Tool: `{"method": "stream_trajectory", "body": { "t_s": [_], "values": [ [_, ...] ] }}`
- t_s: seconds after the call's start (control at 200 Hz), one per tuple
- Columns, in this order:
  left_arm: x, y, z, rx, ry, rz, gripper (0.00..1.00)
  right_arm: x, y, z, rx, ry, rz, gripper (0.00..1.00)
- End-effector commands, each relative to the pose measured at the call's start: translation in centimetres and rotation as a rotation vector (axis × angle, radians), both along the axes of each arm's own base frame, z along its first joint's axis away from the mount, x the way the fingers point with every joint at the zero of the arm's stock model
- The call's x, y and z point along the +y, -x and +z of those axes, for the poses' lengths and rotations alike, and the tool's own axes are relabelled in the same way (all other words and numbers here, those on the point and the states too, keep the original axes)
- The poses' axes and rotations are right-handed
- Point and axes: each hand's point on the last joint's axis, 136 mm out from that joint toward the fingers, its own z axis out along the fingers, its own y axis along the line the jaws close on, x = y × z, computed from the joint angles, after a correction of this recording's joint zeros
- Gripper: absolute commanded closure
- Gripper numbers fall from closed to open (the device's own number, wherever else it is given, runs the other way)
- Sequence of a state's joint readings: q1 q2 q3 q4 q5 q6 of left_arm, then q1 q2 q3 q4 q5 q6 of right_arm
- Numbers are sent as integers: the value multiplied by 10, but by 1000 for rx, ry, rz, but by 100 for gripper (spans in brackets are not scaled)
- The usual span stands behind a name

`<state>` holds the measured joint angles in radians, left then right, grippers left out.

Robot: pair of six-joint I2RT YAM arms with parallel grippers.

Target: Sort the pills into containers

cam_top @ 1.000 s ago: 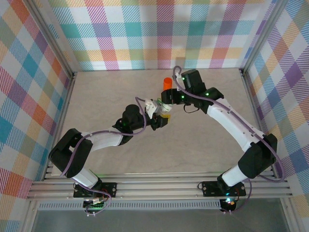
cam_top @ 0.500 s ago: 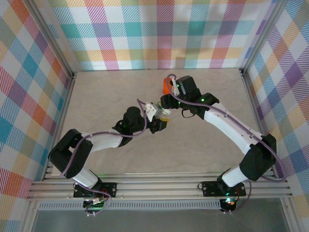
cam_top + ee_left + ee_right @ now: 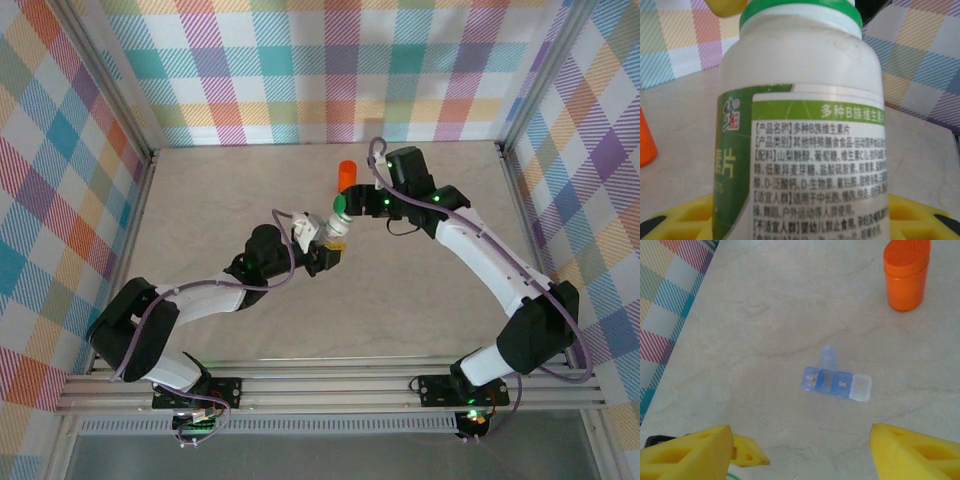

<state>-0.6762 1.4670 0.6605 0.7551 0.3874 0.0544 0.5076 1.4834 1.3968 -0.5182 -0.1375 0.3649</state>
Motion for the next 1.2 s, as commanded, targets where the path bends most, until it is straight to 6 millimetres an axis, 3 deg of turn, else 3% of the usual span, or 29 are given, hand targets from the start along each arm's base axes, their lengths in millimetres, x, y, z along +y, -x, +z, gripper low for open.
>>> {"method": "stream_trajectory", "body": {
  "t_s": [0.0,0.165,0.275,0.425,0.57,0.745,0.835,1.195],
  "values": [
    [3,5,19,-69,21,5,100,-1,0,34,-57,-59,2,27],
    [11,6,18,-58,3,43,100,-30,-7,24,-131,67,-96,27],
    [19,6,14,-39,-19,74,100,-51,-12,6,-143,132,-157,27],
    [28,7,9,-17,-67,112,100,-62,-8,-13,-153,158,-174,26],
    [33,3,-10,50,-113,138,100,-64,1,-18,-214,125,-157,26],
    [37,-5,-37,125,-171,179,100,-52,24,-13,-300,-2,-72,26],
    [41,-7,-50,152,-203,201,100,-47,33,-21,-322,-31,-22,25],
    [69,-42,-96,318,-321,391,100,-39,40,-48,-259,-110,-9,24]
  ]
}}
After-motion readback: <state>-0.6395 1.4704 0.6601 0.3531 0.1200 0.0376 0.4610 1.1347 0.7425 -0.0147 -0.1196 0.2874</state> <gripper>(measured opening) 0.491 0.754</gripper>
